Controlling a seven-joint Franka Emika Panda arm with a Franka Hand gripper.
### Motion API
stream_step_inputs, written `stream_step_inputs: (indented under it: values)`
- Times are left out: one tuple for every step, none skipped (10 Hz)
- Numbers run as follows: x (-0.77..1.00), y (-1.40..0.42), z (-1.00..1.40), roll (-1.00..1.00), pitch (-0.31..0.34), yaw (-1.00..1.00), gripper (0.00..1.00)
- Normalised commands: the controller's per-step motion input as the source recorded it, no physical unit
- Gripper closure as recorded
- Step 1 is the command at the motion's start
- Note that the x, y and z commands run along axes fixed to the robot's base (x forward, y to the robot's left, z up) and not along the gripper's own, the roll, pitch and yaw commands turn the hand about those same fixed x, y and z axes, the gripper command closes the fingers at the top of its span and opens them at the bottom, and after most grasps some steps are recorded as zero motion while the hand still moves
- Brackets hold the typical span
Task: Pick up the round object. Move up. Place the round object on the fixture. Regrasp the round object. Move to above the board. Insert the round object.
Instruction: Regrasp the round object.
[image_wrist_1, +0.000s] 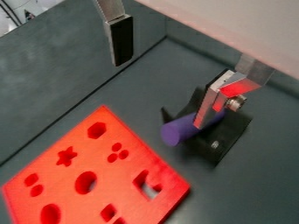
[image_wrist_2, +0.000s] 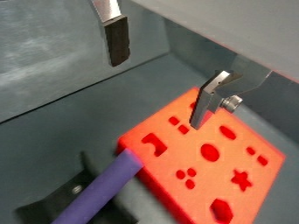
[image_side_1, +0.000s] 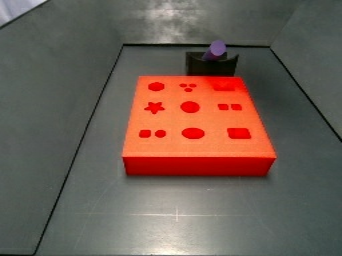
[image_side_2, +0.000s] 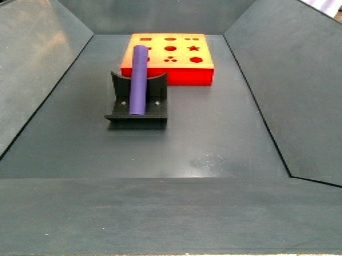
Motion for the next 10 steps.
stream_step_inputs:
  values:
    - [-0.02,-0.03,0.01,1.0,-0.008,0.01,0.0]
    - [-0.01,-0.03,0.01,1.0,-0.011,0.02,0.0]
    - [0.0,-0.02,0.01,1.0,-0.013,0.02,0.0]
    - [-0.01,-0.01,0.01,1.0,-0.01,0.02,0.0]
    - [0.0,-0.02,0.01,1.0,-0.004,0.02,0.0]
    - [0.0,-0.02,0.01,1.0,-0.001,0.02,0.0]
    - [0.02,-0.02,0.0,1.0,0.008,0.02,0.0]
    - [0.03,-0.02,0.0,1.0,0.015,0.02,0.0]
    - [0.04,-0.03,-0.01,1.0,0.03,0.03,0.0]
    - [0.05,-0.03,0.0,1.0,0.045,0.03,0.0]
